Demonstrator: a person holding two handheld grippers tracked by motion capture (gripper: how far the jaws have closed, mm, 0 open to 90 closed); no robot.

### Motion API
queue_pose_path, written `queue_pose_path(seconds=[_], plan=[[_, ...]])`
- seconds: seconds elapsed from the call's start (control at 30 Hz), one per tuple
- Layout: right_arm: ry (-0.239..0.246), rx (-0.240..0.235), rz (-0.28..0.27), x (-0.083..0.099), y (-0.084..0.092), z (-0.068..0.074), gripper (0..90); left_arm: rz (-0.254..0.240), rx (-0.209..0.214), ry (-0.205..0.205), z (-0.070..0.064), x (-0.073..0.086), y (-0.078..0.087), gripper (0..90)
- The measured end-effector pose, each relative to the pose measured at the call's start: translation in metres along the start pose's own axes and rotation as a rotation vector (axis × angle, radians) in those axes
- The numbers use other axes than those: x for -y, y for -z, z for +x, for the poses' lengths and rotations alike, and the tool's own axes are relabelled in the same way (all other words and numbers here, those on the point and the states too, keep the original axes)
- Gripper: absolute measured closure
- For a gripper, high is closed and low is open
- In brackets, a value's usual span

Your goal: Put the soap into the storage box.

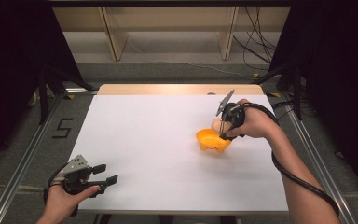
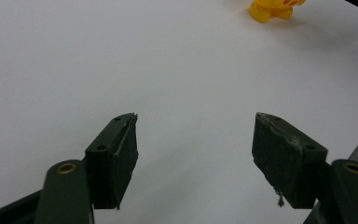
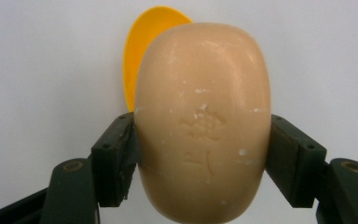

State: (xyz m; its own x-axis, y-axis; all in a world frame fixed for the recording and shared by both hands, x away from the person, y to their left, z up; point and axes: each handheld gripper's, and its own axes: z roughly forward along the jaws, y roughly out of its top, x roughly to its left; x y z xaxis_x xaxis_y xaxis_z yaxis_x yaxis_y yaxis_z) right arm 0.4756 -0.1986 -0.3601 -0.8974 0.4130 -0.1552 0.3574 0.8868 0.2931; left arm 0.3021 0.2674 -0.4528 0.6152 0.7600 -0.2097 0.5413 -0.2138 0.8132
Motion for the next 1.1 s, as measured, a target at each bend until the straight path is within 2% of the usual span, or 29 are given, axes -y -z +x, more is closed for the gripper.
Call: queue_pose_path(seconds=[0.03, 0.07, 0.17, 0.2, 0.33, 0.37, 0.4, 0.47, 0.6, 0.63, 0.77, 1.1], plan=[[0.001, -0.006, 0.012, -0.001, 0.000, 0.000, 33.3, 0.004, 0.000, -0.001, 0.000, 0.000, 0.000, 30.8], [0.024, -0.019, 0.003, -0.001, -0.001, -0.002, 33.2, 0.004, 0.000, -0.001, 0.000, 0.000, 0.000, 30.8], [0.003, -0.013, 0.009, -0.004, -0.003, 0.000, 33.2, 0.003, -0.001, 0.001, 0.000, 0.000, 0.000, 30.8], [0.024, -0.020, 0.006, -0.005, -0.004, -0.001, 33.2, 0.002, 0.000, 0.001, 0.000, 0.000, 0.000, 30.8], [0.029, -0.026, 0.006, -0.006, -0.006, -0.001, 33.2, 0.003, 0.001, 0.000, 0.000, 0.000, 0.000, 30.8], [0.003, -0.022, 0.001, -0.007, -0.008, 0.001, 33.3, 0.004, 0.000, 0.000, 0.000, 0.000, 0.000, 30.8], [0.003, -0.022, 0.001, -0.007, -0.008, 0.001, 33.3, 0.004, 0.000, 0.000, 0.000, 0.000, 0.000, 30.8], [0.025, -0.025, 0.007, -0.008, -0.010, -0.001, 33.2, 0.001, -0.004, 0.000, 0.000, 0.000, 0.000, 30.8], [0.015, -0.016, 0.017, -0.010, -0.014, 0.001, 33.3, 0.000, -0.004, 0.000, 0.000, 0.000, 0.000, 30.8], [0.031, -0.028, 0.011, -0.010, -0.015, -0.001, 33.2, 0.001, -0.003, 0.000, 0.000, 0.000, 0.000, 30.8], [0.037, -0.030, 0.008, -0.012, -0.019, 0.000, 33.2, -0.002, -0.005, 0.004, 0.000, 0.000, 0.000, 30.7], [0.034, -0.031, 0.009, -0.015, -0.024, 0.001, 33.2, 0.003, 0.000, -0.002, 0.001, 0.000, 0.001, 30.8]])
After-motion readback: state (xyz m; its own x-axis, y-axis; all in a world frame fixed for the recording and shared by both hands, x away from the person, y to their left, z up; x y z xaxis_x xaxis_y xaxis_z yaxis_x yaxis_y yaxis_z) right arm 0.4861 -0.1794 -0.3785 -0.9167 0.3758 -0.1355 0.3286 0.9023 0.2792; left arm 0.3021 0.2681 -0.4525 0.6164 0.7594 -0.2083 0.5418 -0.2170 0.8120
